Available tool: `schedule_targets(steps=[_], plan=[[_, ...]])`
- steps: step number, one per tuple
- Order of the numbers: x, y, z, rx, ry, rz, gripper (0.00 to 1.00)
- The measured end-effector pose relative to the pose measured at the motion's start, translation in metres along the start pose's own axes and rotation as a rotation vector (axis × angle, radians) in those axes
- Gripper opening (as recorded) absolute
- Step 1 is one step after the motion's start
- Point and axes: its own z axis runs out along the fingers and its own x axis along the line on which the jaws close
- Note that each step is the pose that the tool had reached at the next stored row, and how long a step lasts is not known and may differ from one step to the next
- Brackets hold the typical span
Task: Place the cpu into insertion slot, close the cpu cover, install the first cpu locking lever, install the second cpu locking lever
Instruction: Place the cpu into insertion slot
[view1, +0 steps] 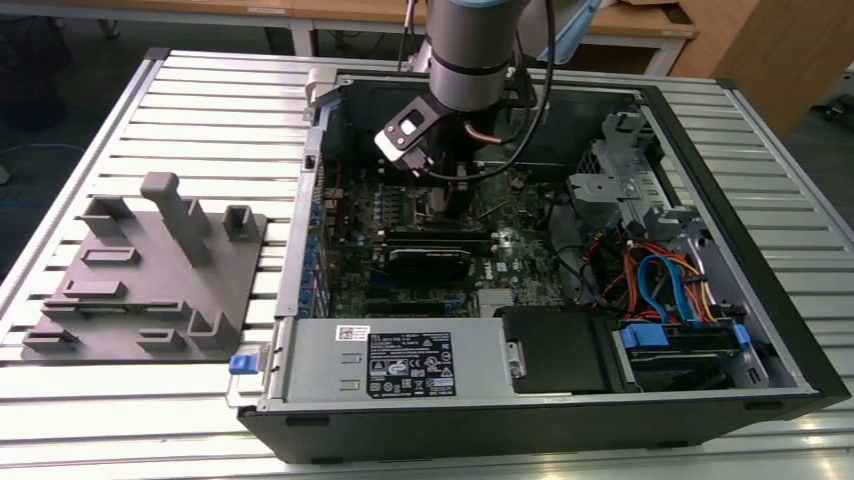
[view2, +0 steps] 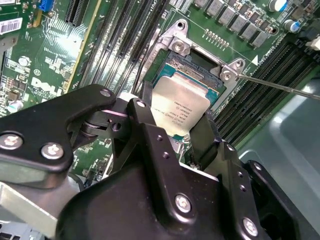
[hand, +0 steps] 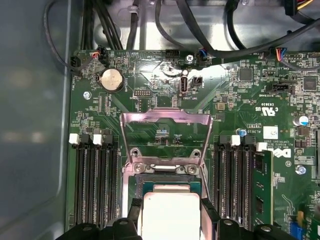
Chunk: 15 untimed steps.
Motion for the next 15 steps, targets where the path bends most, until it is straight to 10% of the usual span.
schedule_targets(steps=[15], plan=[[0.0028, -0.0011, 0.0085, -0.0002, -0.0055, 0.002, 0.54]])
